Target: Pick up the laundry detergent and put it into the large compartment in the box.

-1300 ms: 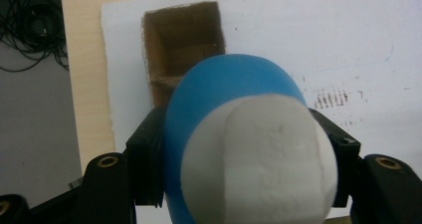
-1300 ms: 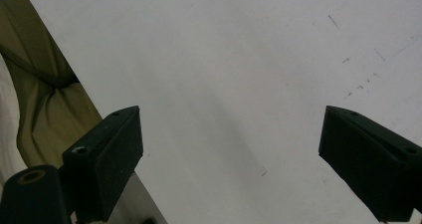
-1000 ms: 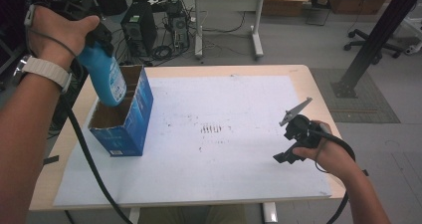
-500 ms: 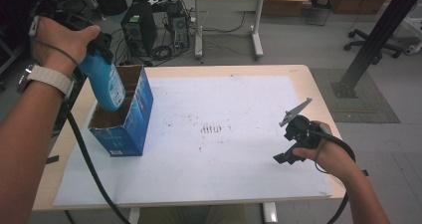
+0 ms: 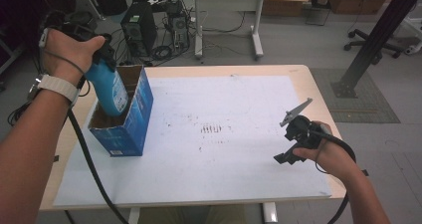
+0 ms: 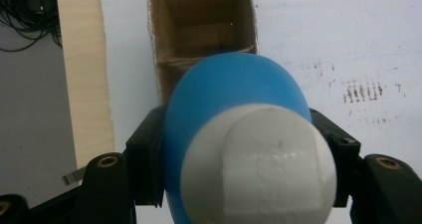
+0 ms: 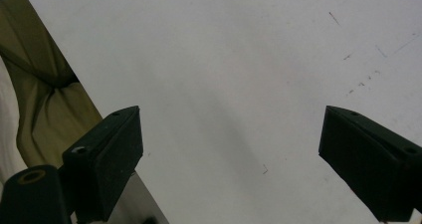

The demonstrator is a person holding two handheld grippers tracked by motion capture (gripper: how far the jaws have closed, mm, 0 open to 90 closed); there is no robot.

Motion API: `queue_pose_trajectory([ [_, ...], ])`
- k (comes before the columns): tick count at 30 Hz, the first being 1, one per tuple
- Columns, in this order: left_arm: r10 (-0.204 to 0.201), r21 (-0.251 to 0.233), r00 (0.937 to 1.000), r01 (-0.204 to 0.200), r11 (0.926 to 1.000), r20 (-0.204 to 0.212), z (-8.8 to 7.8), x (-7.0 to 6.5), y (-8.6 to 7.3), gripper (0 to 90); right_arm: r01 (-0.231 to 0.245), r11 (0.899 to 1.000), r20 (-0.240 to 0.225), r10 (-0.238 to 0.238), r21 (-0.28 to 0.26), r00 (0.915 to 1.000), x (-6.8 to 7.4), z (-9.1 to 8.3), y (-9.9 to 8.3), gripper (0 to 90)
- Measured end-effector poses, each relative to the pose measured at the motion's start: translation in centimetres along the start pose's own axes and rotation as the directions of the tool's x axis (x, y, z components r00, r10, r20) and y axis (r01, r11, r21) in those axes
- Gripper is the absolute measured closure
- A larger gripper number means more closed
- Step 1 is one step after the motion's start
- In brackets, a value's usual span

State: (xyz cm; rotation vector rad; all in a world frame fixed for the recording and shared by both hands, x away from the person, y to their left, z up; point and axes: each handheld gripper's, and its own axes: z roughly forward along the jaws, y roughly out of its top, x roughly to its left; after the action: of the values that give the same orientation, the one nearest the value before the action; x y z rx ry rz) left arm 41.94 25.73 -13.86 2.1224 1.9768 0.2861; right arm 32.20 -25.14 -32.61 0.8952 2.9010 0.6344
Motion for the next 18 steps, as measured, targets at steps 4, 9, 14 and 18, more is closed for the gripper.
queue_pose_trajectory([
  [4,-0.001,0.007,1.0,0.001,1.0,0.009,0.8,0.2,-0.1,37.3,-0.004,1.0,0.002,0.004,0.007,1.0,0.0,0.0,-0.1,10.4],
  [9,0.002,0.014,1.0,-0.002,0.9999,0.006,1.7,0.3,-0.2,37.3,-0.006,1.0,0.002,0.006,0.007,1.0,0.0,0.0,0.0,10.4],
  [14,0.008,0.02,0.9999,-0.008,0.9998,0.009,2.4,0.4,-0.4,37.3,-0.005,1.0,-0.001,0.005,0.007,1.0,-0.1,0.2,0.1,10.5],
  [18,0.008,0.021,0.9999,-0.008,0.9997,0.011,3.0,0.5,-0.6,37.3,-0.003,1.0,-0.002,0.003,0.01,1.0,-0.1,0.3,0.1,10.4],
])
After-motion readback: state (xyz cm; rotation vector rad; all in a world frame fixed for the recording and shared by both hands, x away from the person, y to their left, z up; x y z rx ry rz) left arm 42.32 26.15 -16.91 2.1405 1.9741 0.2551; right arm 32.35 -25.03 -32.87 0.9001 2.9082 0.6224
